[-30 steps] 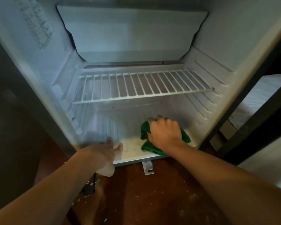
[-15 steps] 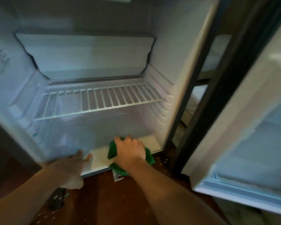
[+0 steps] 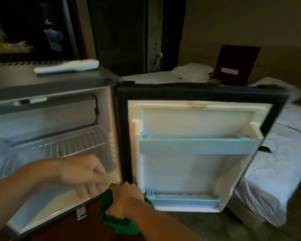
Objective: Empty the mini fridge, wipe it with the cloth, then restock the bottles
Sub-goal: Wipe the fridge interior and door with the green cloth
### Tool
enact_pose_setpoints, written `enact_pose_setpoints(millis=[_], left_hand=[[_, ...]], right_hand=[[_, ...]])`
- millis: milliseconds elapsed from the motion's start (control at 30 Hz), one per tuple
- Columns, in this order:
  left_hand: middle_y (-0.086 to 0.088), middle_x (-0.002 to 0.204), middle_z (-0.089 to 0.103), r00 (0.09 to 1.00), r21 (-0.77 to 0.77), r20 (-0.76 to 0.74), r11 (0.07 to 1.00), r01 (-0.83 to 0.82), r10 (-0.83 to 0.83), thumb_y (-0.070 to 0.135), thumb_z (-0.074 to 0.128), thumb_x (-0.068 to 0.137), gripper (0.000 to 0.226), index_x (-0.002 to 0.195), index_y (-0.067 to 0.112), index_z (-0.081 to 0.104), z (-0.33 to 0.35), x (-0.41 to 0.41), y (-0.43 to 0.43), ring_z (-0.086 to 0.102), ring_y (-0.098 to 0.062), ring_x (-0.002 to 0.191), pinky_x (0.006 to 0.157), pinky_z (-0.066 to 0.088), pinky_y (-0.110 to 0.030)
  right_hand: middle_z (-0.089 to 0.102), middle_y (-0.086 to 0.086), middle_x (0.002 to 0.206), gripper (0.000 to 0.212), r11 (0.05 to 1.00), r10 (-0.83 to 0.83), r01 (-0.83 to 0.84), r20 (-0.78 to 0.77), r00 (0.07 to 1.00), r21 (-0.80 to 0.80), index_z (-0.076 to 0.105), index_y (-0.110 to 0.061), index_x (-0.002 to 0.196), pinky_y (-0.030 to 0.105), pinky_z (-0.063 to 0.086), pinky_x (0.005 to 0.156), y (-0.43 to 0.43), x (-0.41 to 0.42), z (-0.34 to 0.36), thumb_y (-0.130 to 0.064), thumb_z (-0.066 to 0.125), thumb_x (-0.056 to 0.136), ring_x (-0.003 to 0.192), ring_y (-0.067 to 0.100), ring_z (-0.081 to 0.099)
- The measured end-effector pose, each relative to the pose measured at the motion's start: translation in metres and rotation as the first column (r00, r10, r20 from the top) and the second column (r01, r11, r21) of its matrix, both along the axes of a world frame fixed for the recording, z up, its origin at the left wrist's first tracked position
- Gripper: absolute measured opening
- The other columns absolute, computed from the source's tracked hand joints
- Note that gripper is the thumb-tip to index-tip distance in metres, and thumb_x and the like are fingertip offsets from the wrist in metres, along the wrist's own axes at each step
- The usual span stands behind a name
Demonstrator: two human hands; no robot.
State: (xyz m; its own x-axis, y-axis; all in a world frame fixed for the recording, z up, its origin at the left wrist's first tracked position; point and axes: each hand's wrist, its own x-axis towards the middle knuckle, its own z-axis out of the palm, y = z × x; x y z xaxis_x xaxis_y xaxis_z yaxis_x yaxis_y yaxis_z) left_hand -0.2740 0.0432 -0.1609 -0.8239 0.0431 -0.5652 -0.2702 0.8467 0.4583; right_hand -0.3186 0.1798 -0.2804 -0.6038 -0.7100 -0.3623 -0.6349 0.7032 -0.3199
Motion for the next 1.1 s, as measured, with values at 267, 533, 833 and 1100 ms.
enact_pose_setpoints(millis=[267,533,833,1100], left_hand=[[-0.018,0.097,0.074,0.662,0.678,-0.598,0.725,0.117,0.452,0.036,0.068,0.083,0.031,0.095,0.009,0.075,0.15,-0.033,0.144,0.074,-0.026,0.084,0.062,0.059,-0.025],[-0.011,0.151,0.04,0.788,-0.274,-0.609,0.907,-0.319,0.093,0.05,0.031,0.102,0.052,0.149,0.027,0.036,0.136,-0.097,0.148,0.04,-0.032,0.136,0.107,0.034,-0.041],[-0.004,0.125,0.056,0.845,-0.477,-0.519,0.865,-0.157,-0.133,0.066,0.02,0.096,0.053,0.125,0.031,0.048,0.134,-0.123,0.136,0.054,-0.023,0.106,0.086,0.045,-0.041],[0.005,0.081,0.054,0.734,-0.477,-0.614,0.878,-0.051,-0.291,0.064,0.017,0.097,0.042,0.092,0.033,0.044,0.123,-0.145,0.119,0.05,-0.012,0.074,0.064,0.032,-0.034]], right_hand=[[0.058,0.015,0.111,0.056,0.98,0.007,-0.042,-0.18,0.984,-0.195,0.045,-0.021,0.127,0.043,0.048,0.081,0.116,0.012,0.108,-0.047,0.067,0.083,0.101,0.037,0.059],[0.063,-0.002,0.103,0.047,0.774,-0.416,0.239,-0.187,0.89,-0.587,0.046,-0.033,0.122,0.039,0.057,0.078,0.247,-0.024,0.186,-0.044,0.068,0.081,0.09,0.019,0.064],[0.066,0.004,0.103,0.045,0.382,-0.879,0.522,-0.124,0.461,-0.763,0.053,-0.029,0.119,0.035,0.046,0.072,0.273,-0.062,0.189,-0.047,0.065,0.08,0.094,0.029,0.062],[0.063,0.005,0.106,0.046,0.365,-0.925,0.56,-0.221,0.309,-0.744,0.053,-0.021,0.115,0.038,0.045,0.074,0.208,-0.076,0.17,-0.051,0.061,0.082,0.096,0.032,0.061]])
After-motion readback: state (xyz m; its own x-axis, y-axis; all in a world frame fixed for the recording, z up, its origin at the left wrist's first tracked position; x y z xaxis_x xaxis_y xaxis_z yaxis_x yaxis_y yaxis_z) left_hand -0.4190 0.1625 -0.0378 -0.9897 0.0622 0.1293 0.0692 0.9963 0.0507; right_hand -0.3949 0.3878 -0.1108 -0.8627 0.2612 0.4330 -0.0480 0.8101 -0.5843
